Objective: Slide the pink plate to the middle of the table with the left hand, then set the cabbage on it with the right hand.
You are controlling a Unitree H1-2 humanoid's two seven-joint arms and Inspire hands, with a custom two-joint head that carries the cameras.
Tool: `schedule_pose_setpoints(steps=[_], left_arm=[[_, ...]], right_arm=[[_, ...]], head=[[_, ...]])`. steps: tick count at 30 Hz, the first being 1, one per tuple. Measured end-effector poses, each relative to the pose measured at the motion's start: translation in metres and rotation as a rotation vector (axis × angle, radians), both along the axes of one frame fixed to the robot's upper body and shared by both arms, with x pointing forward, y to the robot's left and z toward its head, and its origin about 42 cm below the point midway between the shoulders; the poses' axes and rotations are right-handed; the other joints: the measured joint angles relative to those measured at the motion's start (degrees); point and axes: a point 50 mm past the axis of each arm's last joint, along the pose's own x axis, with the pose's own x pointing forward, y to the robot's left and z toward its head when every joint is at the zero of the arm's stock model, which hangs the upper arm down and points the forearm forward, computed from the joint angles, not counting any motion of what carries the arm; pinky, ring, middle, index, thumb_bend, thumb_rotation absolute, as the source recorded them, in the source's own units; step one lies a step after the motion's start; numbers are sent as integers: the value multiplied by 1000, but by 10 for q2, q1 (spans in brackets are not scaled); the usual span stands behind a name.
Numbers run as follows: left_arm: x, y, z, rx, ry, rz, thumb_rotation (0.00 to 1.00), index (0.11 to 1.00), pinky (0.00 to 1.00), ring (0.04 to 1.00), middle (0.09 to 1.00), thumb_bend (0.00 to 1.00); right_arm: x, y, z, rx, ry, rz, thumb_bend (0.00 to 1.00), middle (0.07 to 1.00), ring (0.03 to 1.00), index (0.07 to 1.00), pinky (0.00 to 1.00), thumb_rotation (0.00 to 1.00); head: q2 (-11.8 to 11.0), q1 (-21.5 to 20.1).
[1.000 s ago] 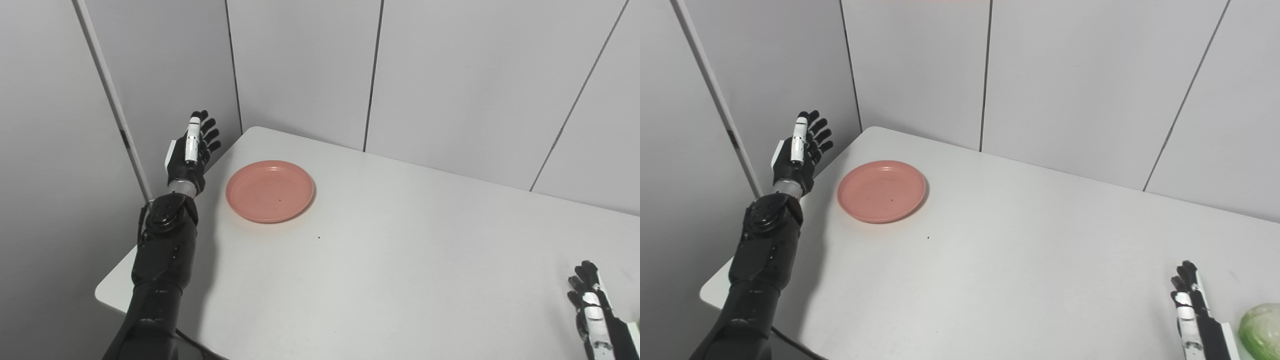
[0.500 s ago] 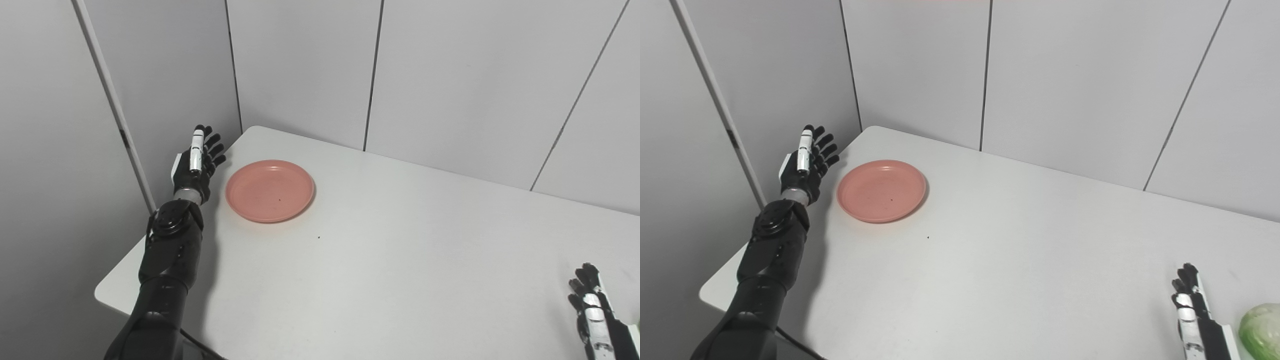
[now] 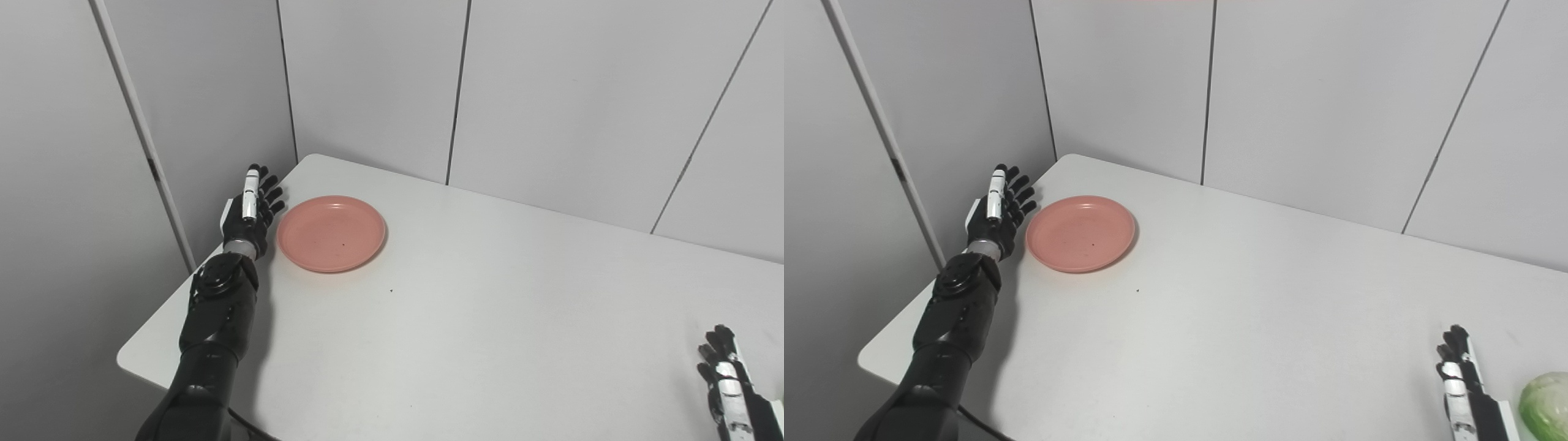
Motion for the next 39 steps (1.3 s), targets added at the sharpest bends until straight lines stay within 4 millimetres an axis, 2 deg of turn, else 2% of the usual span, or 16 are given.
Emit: schedule_pose_setpoints(steps=[2,10,23,27,33,39], left_arm=[[-1,0,-8,-4,12,-2,1000,934,883,929,938,406],[10,7,-10,-23,11,8,1000,927,906,921,930,388],[12,1,-17,14,11,-14,1000,908,912,923,927,406],[13,-2,-18,13,9,-29,1000,922,910,921,928,402],[19,-24,-22,3,-6,-93,999,923,931,931,936,392],[28,-52,-23,-5,-18,-163,1000,931,935,930,940,399]], right_arm=[[0,0,-1,0,2,0,294,992,993,999,1000,1000],[0,-1,-1,5,3,-1,308,990,990,996,1000,1000],[0,0,0,-2,-1,-2,316,984,985,994,1000,1000],[0,0,-1,-1,2,-1,290,985,979,994,1000,1000],[0,-1,-2,-3,5,-2,325,981,974,987,1000,1000],[0,0,-1,-11,3,0,311,975,966,983,1000,1000]], head=[[1,1],[4,-1],[11,-5],[13,-9],[16,-13],[19,-20]])
